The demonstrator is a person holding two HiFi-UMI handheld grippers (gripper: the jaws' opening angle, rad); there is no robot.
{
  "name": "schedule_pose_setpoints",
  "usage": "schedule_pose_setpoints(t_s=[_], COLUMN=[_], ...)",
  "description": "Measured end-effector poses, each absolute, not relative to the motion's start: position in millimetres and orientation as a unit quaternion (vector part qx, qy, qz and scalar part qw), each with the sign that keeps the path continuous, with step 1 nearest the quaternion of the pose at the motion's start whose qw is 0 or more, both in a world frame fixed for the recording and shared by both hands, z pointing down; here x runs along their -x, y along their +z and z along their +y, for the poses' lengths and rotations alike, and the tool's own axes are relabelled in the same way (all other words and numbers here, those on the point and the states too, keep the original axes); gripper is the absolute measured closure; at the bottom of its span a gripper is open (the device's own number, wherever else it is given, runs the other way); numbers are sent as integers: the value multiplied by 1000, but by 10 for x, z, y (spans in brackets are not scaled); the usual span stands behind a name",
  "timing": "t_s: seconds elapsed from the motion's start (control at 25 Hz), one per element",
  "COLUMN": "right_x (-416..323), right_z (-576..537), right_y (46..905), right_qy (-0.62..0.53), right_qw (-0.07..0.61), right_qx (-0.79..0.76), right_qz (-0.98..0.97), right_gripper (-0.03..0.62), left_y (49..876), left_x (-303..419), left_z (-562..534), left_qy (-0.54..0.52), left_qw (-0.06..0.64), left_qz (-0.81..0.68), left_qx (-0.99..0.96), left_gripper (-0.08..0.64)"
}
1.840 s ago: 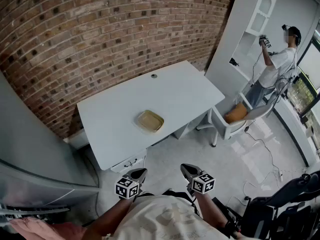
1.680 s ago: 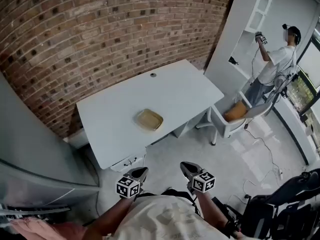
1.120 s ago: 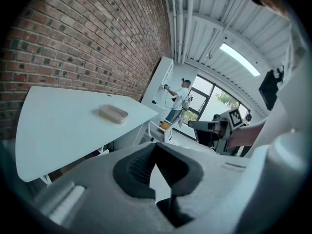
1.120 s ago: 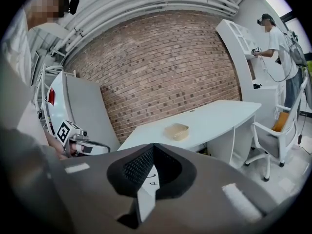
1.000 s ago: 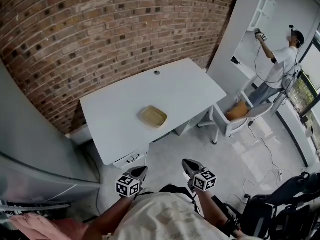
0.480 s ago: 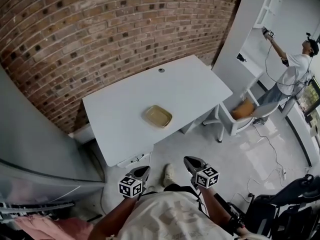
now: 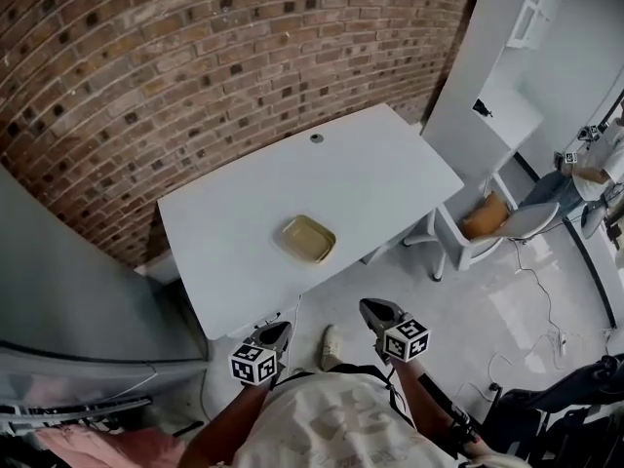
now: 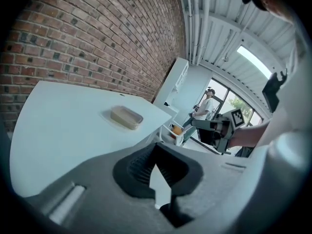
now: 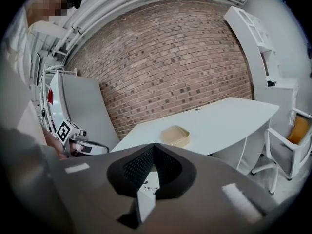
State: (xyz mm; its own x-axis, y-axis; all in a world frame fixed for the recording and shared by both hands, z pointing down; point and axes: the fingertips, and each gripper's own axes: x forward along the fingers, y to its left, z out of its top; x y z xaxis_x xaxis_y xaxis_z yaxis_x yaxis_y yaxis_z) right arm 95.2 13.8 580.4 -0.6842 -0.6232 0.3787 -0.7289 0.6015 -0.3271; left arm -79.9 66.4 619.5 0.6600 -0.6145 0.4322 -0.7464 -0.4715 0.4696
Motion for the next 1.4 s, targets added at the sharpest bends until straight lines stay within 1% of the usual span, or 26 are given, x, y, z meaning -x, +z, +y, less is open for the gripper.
schedule_pose_setpoints(t_s=[0.48,0.8,1.04,1.4], right_x=[-1165,-1174,-1109,-1051], right_z=[-786,-1273,-1537,-1754], right_y=[5917,5998,6011,6069], right_qy=[249,257,259,272], right_qw=[99,97,100,99], right_qx=[-364,-328,-298,-292], right_qz=[-892,-904,-914,-912], right_gripper=[584,584,584,584], left_y=[6178,6205,6232,6338], left_x=[544,439,428,468], left_z=[-196,-538,-711,-824], left_qy=[112,124,114,104], left_qw=[332,338,355,390], left_qz=[-416,-438,-463,-470], left_qx=[-840,-824,-804,-785], left_gripper=[557,557,557,557])
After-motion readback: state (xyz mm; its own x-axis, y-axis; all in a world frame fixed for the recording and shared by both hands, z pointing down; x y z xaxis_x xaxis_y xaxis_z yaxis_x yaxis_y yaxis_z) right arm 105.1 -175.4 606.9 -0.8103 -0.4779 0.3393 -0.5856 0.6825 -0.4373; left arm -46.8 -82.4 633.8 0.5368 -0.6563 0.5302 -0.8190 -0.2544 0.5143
